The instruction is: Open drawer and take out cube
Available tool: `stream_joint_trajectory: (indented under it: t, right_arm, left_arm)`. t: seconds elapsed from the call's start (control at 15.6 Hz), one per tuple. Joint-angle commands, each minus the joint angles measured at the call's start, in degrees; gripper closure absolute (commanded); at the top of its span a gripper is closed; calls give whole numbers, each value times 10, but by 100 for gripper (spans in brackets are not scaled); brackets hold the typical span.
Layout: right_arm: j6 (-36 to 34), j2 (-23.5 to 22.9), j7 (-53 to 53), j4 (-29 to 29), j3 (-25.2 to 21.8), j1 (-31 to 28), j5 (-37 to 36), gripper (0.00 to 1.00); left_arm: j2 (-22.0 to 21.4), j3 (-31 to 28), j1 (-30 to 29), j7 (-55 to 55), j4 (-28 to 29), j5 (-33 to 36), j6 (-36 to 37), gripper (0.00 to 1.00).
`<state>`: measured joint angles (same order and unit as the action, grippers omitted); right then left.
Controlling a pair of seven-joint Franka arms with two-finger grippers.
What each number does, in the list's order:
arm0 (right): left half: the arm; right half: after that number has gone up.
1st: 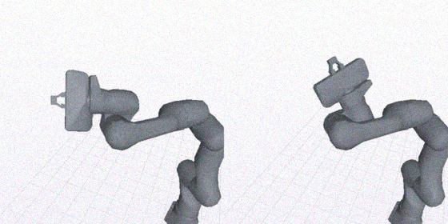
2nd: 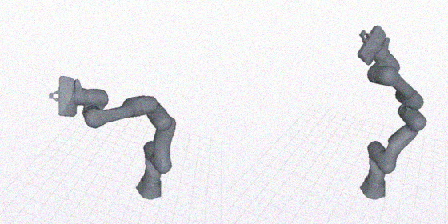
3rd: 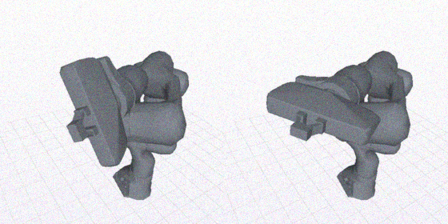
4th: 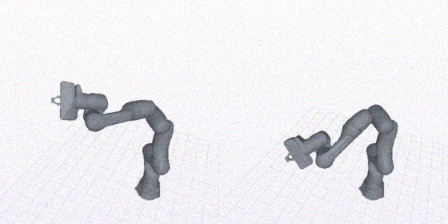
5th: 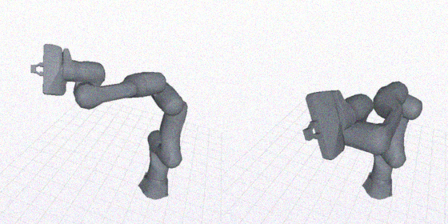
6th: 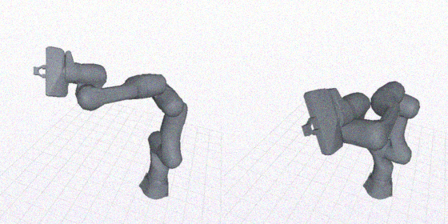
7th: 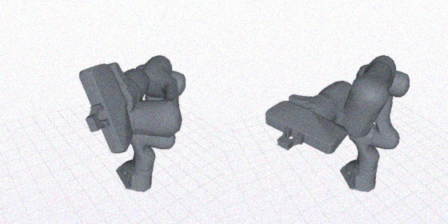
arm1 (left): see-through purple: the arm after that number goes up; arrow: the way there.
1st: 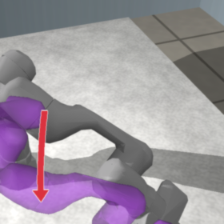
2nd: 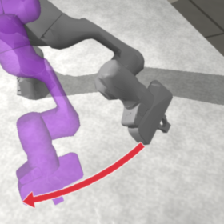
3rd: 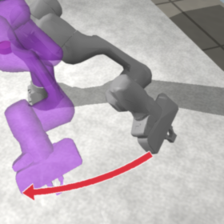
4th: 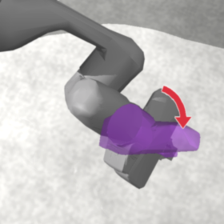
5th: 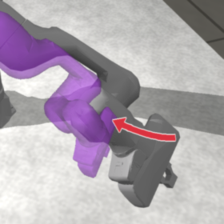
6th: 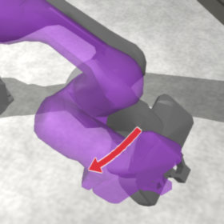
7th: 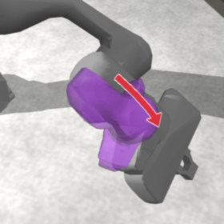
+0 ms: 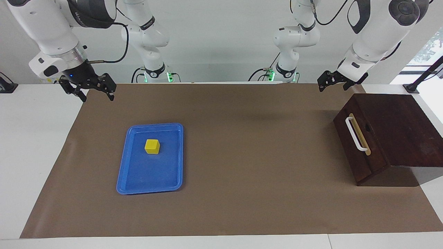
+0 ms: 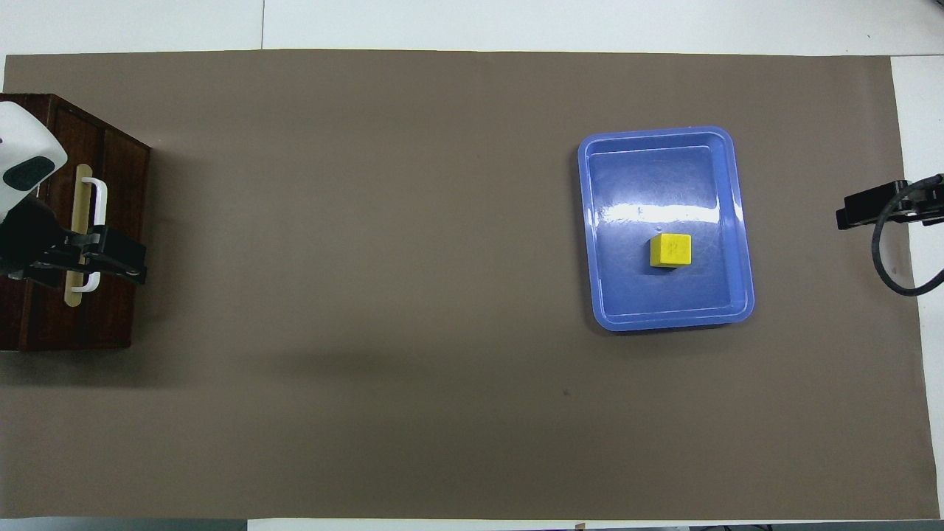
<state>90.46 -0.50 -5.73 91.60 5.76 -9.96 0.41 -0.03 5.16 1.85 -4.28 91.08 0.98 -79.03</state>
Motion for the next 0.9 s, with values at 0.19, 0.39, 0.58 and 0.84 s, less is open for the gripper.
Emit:
stream_joint_trajectory:
  t: [0.19,0.39,0.58,0.84]
  right_arm:
    - [-27,-6,-11,-1,13,-22,-10,0]
    - [-29,-5,-11,-1,12,-20,-17,0]
    - [-22,-6,-13,-1,13,-16,-34,0]
    - [-23,-4,-14,-1,13,-14,-34,0]
  left_arm:
    - [-16,-1,-2,4,18,-9,-24,0]
    - [-16,-1,-2,4,21,-16,-38,0]
    - [-16,0,4,3,22,-15,-44,0]
    - [-16,1,2,4,21,-16,-47,0]
